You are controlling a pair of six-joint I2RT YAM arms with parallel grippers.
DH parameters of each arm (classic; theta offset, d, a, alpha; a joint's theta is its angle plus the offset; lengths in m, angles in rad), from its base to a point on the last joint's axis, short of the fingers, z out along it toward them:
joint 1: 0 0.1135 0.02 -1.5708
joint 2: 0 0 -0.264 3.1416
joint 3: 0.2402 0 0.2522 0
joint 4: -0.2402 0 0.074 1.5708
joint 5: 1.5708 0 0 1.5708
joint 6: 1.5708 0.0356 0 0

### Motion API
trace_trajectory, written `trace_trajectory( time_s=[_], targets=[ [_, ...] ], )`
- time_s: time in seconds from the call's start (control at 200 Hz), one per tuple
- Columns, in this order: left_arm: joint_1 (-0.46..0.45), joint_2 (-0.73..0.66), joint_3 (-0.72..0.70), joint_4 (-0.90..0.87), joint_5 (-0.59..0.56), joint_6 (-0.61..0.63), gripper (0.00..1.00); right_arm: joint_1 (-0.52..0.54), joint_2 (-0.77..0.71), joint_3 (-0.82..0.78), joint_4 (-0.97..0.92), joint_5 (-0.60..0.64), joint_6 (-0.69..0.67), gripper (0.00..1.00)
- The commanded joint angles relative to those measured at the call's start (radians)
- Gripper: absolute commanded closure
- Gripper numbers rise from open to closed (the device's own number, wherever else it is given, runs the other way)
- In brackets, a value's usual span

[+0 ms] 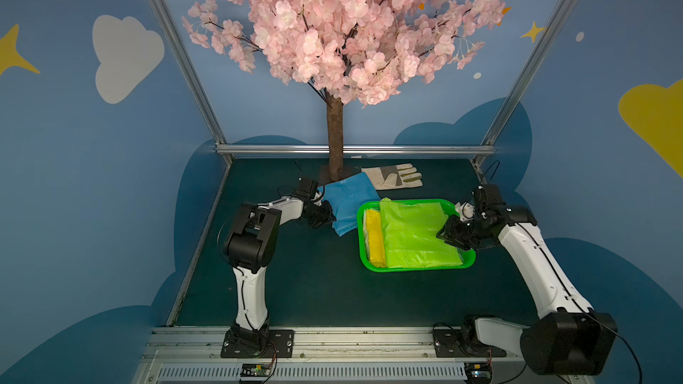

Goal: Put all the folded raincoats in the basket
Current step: Adjust the raincoat at the center of the board.

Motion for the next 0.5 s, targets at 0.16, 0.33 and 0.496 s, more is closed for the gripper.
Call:
trace_trajectory(
  time_s=[0.16,0.33,0.496],
  targets=[
    [0.191,-0.335,-0.234,-0.183,-0.095,-0.021,0.98,0.003,0.013,0.011,0.005,-0.023,-0.007,0.62],
    [0.462,-0.71,-0.412,-0.408,-0.093,0.017,0.98,0.005,0.026,-0.012,0.039,-0.059,-0.001,0.62],
    [0.559,-0.915,-0.232,-0.668,-0.186,0.15,0.98,0.01,0.046,-0.032,0.048,-0.066,-0.007,0.62]
  ],
)
